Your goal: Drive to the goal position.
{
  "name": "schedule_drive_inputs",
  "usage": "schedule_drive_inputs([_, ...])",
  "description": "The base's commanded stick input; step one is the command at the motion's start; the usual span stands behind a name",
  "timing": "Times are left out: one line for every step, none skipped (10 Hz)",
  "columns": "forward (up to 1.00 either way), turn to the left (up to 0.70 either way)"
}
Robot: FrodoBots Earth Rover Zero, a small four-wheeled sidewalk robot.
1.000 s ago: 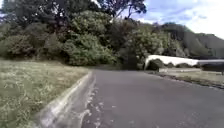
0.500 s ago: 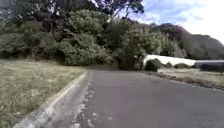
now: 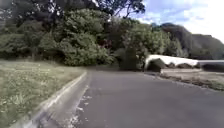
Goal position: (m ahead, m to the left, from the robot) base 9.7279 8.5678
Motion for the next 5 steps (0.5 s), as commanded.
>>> schedule_drive_inputs([0.60, 0.00])
schedule_drive_inputs([0.60, 0.00])
schedule_drive_inputs([0.60, 0.00])
schedule_drive_inputs([0.60, 0.00])
schedule_drive_inputs([0.60, 0.00])
